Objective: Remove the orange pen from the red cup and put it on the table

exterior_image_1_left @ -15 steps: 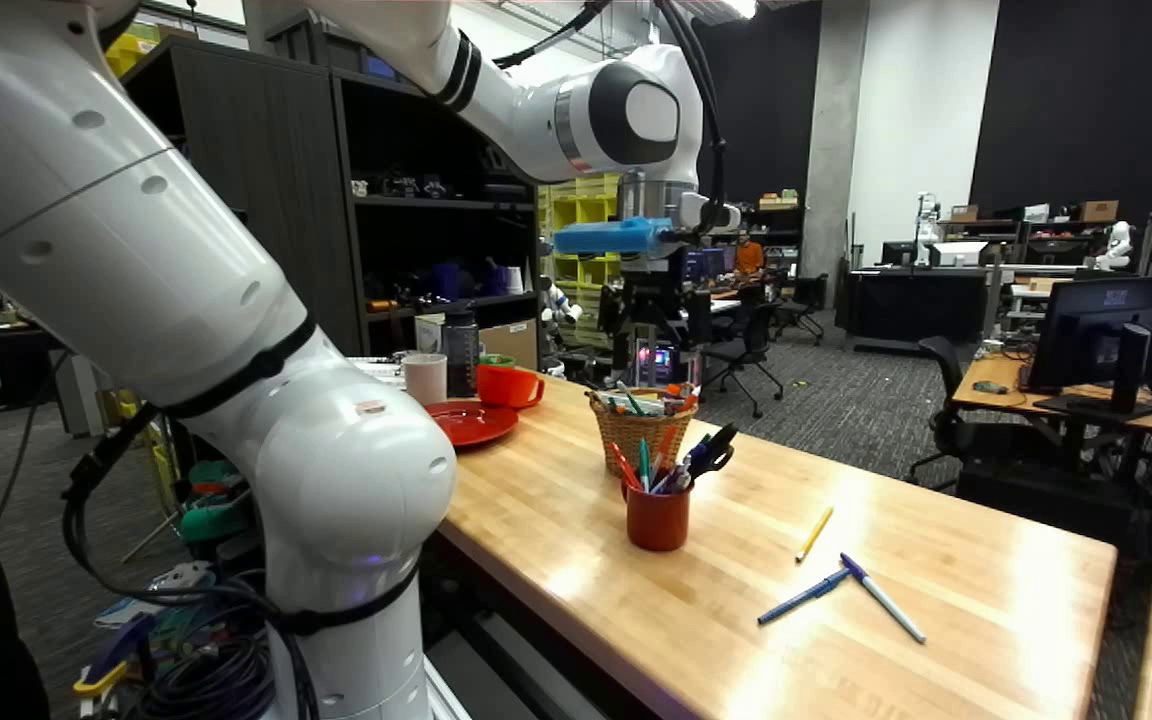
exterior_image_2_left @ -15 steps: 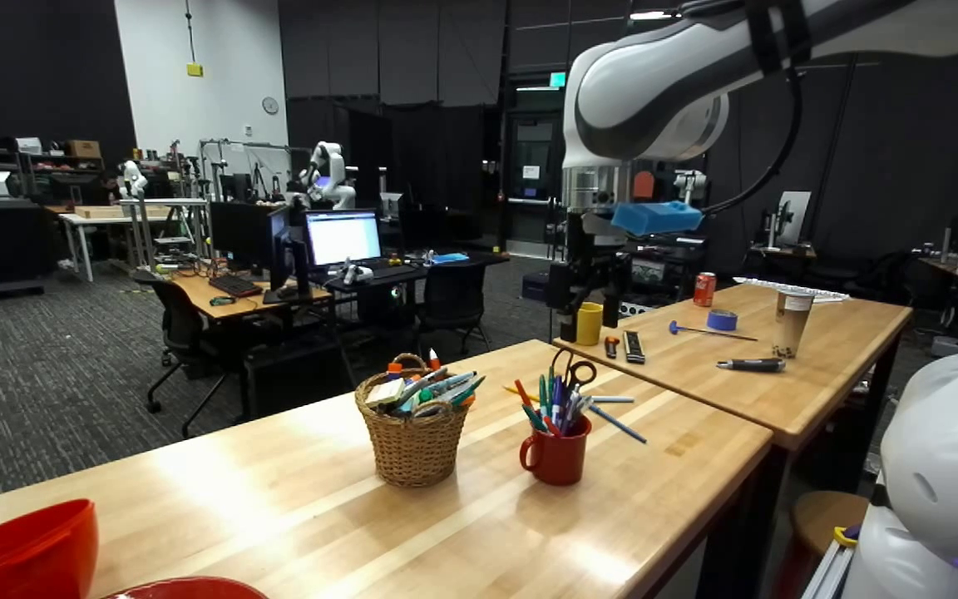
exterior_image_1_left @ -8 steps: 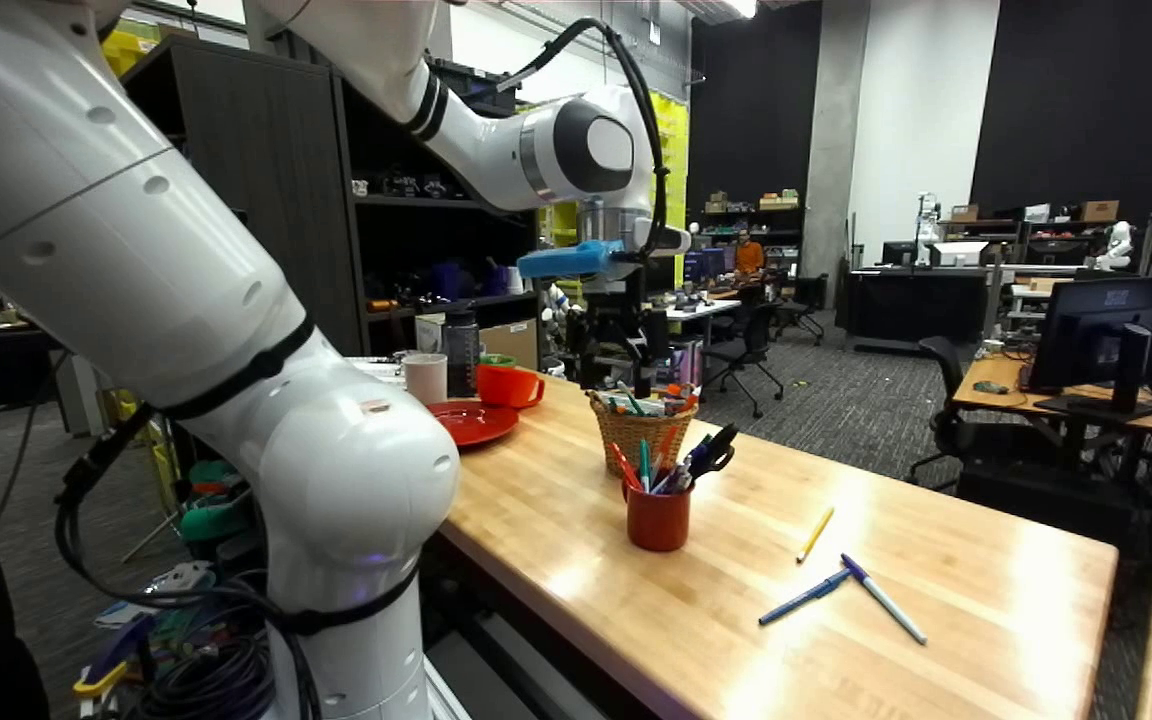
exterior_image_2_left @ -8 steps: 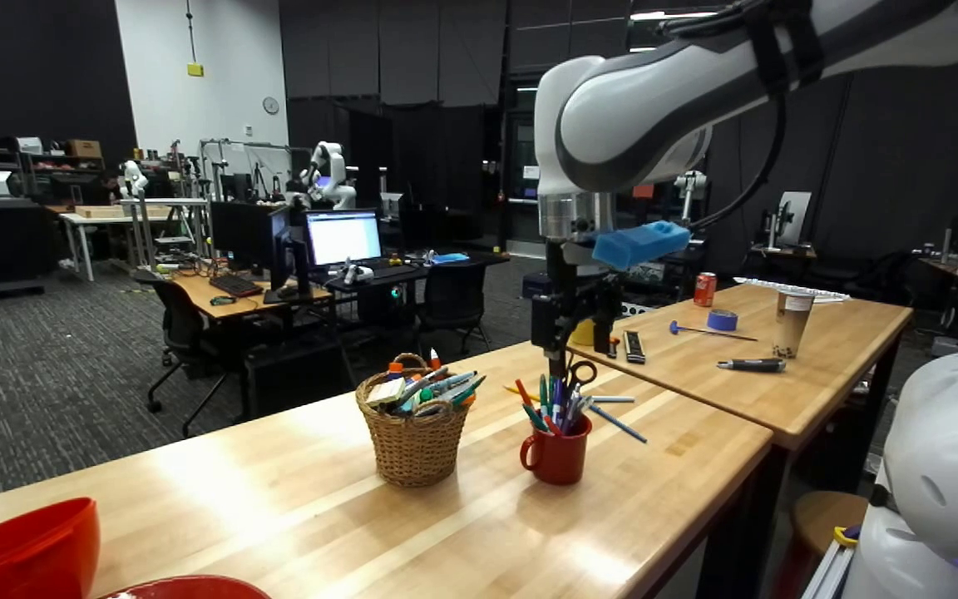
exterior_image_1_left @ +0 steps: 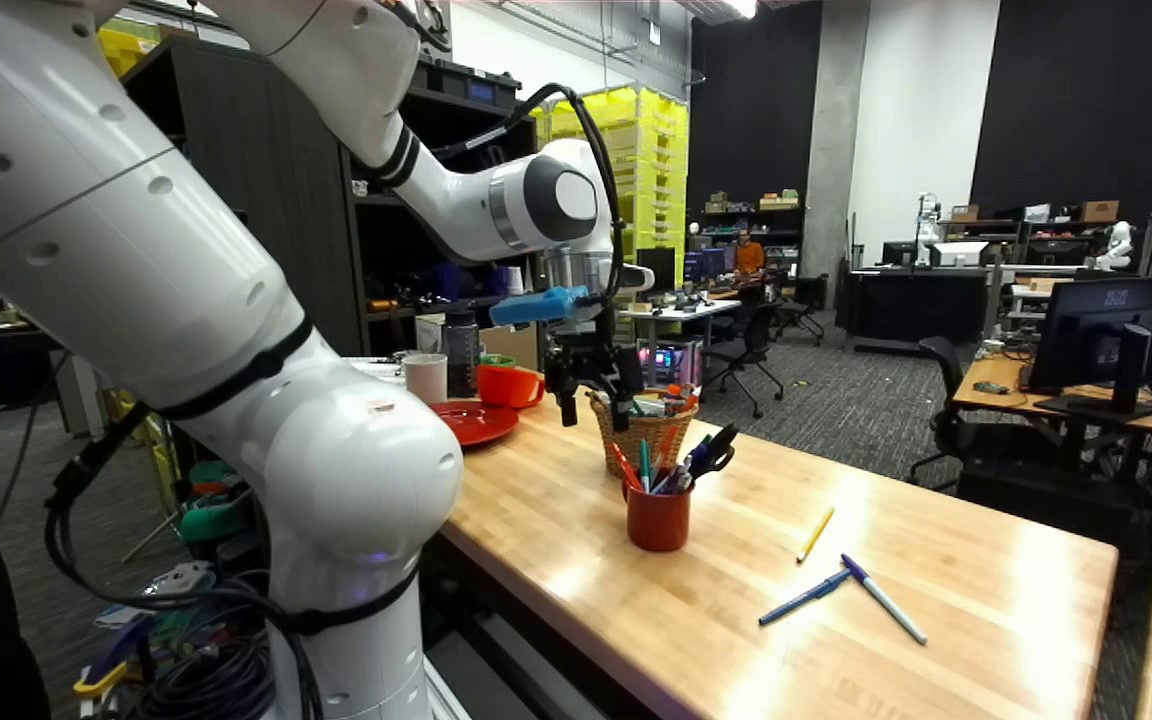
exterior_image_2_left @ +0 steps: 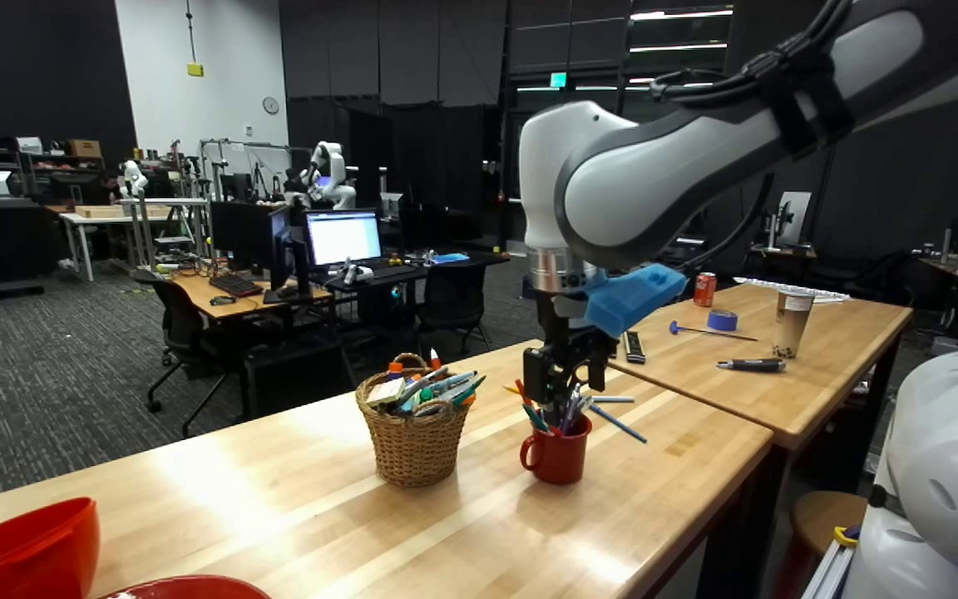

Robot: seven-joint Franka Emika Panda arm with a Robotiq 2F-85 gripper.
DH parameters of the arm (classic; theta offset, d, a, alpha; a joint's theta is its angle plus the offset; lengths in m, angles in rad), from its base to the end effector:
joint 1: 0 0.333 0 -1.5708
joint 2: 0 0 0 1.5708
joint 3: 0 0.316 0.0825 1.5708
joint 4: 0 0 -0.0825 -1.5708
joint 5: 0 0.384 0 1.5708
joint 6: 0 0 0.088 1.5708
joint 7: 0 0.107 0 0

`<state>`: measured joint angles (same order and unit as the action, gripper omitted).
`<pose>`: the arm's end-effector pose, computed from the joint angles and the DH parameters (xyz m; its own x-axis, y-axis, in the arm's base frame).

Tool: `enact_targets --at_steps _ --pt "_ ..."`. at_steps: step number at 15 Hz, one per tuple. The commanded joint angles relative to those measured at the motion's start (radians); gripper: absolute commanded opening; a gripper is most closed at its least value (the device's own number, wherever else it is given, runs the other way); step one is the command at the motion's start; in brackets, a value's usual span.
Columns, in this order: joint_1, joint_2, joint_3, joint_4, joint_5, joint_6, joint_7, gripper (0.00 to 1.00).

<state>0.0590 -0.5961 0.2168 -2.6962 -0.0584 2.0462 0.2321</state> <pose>0.3358 0.0873 0.4027 0.9992 0.0292 -0.0272 0.0337 -0.9828 0.1814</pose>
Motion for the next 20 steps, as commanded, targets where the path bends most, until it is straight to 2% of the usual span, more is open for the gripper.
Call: enact_targets --at_steps 1,6,14,15,17,20 --pt "0.006 -0.027 0.034 -0.044 -0.065 0.067 0.056 1.00" --pt "-0.008 -0.020 0.051 -0.073 -0.151 0.129 0.118 1.00" --pt "0.000 0.008 0.075 -0.077 -0.167 0.146 0.146 1.00" --pt "0.002 0.009 0.077 -0.077 -0.167 0.150 0.145 0.79" --pt "0.002 0.009 0.082 -0.077 -0.166 0.157 0.147 0.68" --pt "-0.002 0.012 0.082 -0.077 -0.164 0.160 0.150 0.44"
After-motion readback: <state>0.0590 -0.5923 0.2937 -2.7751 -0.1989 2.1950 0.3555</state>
